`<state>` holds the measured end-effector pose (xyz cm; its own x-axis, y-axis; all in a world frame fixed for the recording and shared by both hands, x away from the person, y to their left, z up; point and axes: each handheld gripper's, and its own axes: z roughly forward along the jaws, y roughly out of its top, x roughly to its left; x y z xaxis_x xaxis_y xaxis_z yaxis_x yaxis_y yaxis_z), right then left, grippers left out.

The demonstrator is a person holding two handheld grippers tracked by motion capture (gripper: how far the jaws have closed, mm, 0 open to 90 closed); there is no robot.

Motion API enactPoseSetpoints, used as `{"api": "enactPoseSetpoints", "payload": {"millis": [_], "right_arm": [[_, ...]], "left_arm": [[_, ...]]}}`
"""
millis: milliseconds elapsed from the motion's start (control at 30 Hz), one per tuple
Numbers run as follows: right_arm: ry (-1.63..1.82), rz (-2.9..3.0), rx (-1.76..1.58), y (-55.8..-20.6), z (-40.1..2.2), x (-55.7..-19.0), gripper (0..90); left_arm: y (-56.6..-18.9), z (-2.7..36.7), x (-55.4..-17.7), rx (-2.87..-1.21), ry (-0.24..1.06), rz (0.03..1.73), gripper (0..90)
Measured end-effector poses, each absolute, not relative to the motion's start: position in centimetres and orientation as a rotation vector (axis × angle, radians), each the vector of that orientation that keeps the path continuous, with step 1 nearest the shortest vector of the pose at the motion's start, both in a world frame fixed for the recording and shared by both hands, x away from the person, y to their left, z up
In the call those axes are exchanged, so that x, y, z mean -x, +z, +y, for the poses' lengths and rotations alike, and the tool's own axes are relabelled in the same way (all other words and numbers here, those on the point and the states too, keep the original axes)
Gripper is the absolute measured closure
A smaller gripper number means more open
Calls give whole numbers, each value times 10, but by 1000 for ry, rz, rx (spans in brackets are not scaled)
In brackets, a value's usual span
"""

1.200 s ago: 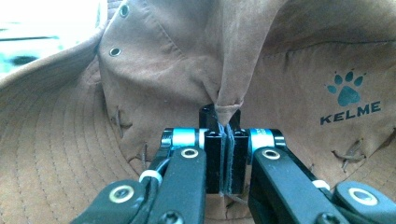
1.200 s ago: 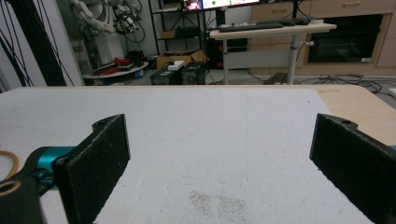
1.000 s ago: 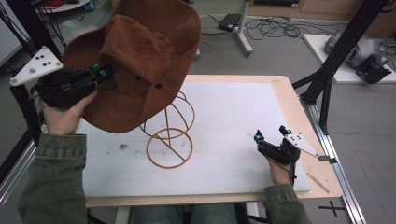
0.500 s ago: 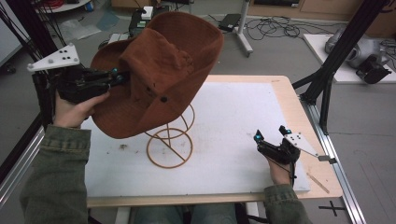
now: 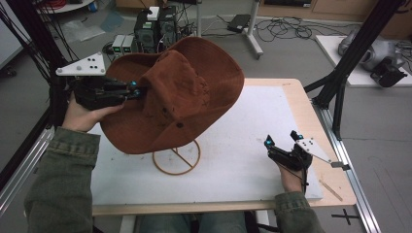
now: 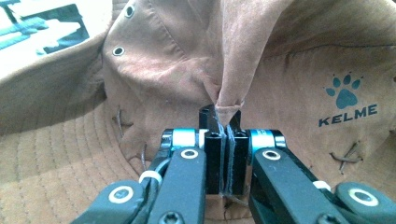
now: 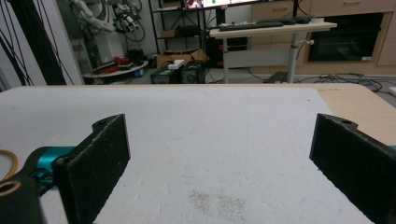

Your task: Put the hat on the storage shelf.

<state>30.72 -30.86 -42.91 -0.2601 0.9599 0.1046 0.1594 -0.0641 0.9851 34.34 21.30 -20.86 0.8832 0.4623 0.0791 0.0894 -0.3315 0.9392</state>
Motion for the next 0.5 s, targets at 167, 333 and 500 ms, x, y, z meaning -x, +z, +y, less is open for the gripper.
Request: {"api": "enactPoseSetpoints", "payload": {"millis": [167,333,500], "right_arm": [[1403,1477,-1249,-429,-309,-307,46],[1401,1481,-1250,-429,-309,-307,46],[1400,1479,-1247,-429,-309,-307,46]], "left_arm": [[-210,212,-346,-1931,361,399,875],[-210,208,-349,-1985,352,423,863],[-211,203,-352,-2009,350,431,850]]}}
